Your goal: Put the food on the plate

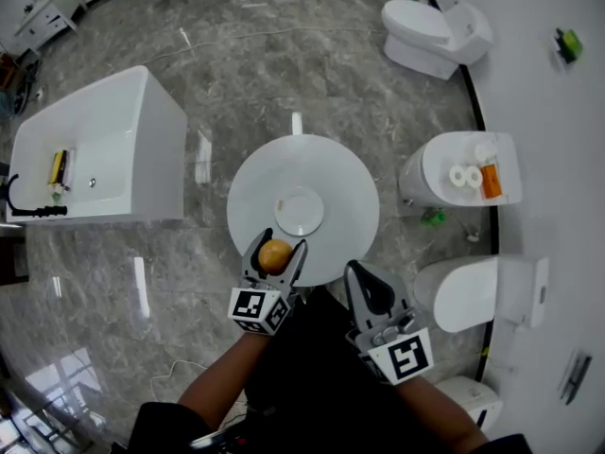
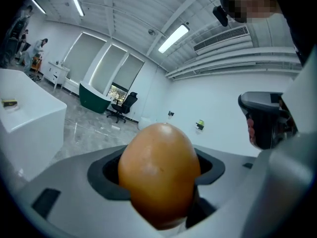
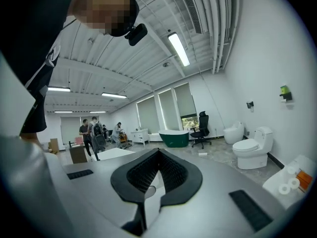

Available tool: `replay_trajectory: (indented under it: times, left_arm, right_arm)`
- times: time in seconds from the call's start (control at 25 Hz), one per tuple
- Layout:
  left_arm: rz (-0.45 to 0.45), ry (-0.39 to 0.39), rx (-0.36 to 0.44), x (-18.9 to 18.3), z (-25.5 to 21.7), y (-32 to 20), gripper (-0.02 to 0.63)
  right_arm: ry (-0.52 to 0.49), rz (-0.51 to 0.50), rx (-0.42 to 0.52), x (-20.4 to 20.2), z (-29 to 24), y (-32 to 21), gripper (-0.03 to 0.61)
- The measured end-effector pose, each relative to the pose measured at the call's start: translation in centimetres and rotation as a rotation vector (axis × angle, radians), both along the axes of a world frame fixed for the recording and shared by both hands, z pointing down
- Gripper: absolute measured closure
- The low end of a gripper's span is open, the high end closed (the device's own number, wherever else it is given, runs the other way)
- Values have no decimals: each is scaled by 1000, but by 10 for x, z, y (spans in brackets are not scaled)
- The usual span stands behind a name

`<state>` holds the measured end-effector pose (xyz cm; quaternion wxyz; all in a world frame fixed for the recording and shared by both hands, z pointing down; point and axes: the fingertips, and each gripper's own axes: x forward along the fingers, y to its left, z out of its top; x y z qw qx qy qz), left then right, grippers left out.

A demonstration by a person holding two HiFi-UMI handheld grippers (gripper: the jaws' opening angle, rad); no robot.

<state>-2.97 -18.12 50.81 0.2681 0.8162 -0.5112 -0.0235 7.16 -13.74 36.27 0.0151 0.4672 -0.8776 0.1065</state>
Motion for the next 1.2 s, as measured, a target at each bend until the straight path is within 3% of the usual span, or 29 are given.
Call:
replay_trajectory:
  times: [0.48, 0.92, 1.2]
  left_arm:
    - [104, -58, -148, 20, 92, -38, 287]
    - [148, -147, -239, 27, 170, -58, 287]
    - [176, -145, -316, 30, 207, -57, 287]
  right_arm:
    - [18, 86, -49, 18, 13, -21, 574]
    - [109, 126, -75, 31, 33, -25, 574]
    - [120, 203, -82, 52, 38, -29, 574]
